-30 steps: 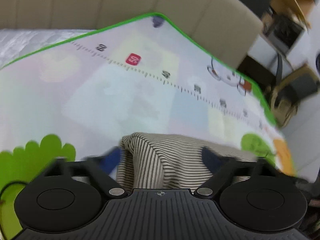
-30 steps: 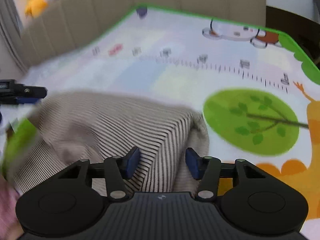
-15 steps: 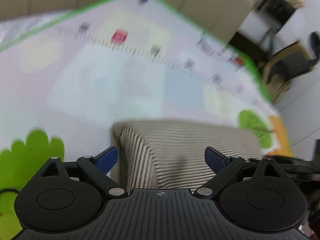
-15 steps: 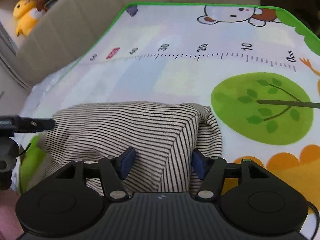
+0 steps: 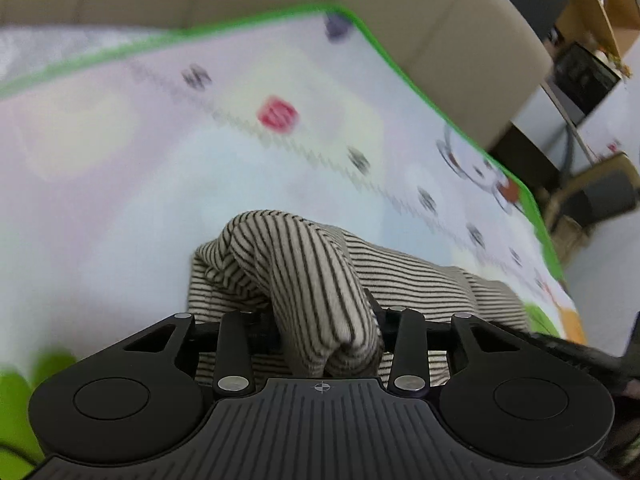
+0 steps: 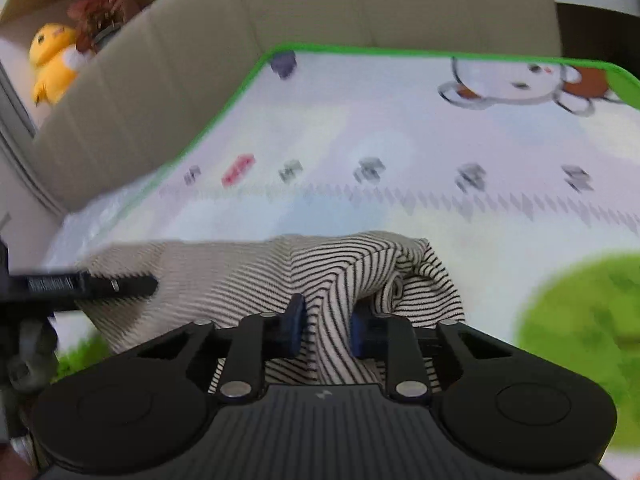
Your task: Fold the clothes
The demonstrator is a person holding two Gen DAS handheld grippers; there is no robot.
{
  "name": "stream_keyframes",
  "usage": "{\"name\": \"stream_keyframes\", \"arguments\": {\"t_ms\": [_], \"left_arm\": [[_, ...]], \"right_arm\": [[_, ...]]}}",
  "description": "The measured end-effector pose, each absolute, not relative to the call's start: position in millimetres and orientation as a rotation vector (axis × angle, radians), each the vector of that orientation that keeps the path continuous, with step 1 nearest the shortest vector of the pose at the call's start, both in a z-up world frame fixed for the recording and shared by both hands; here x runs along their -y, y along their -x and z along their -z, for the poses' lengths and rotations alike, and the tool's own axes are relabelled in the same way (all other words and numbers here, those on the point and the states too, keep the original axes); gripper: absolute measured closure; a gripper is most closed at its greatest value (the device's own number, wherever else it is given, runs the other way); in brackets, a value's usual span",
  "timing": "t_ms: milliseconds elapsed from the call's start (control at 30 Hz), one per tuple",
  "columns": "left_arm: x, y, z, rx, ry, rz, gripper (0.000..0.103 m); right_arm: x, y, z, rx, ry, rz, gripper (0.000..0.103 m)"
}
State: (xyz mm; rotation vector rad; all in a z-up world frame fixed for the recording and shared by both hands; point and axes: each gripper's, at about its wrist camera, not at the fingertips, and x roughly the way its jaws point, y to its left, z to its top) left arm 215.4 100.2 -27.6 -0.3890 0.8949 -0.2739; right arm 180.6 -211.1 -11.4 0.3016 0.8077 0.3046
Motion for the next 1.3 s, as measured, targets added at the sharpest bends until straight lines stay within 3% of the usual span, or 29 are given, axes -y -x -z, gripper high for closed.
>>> {"name": "stream_keyframes", "arguments": {"t_ms": [133,433,733,967,1033,1133,1200,1267,1300], "left_arm": [[-117,-208,15,-0.894,0.408,0.260,0.067],[-97,-129,-21,-0.970,0.271,0.381,0.069],[-83,-113,25,-1.088,0.176,0.255,0.062],[-86,-116,-1,-0.916,0.158,0.203,0.062],[-86,-119,3,-0.958,0.158,0.191,0.061],[-84,-115,14,-1.051,0.147,0.175,0.059],[-82,-109,20,-1.105,0.134,0.162,0.050],[-84,-100,9,-1.099,0.141,0.141,0.049],[-87,-94,0,-1.086,0.159,0.138,0.042]], "right_arm": [[200,-187,-10,-0.780,-0.269,-0.358,0.087],[222,-115,-39,-0.826,-0.219,-0.438,0.087],[195,-88,8,-0.814,0.055,-0.402,0.085],[192,-102,5,-0.720,0.055,-0.373,0.085],[191,-107,11,-0.749,0.092,-0.376,0.084],[194,-107,24,-0.811,0.134,-0.375,0.073],[204,-104,18,-0.822,0.089,-0.367,0.065],[219,-104,3,-0.809,0.012,-0.357,0.059],[227,-104,-5,-0.803,-0.027,-0.352,0.058]]}}
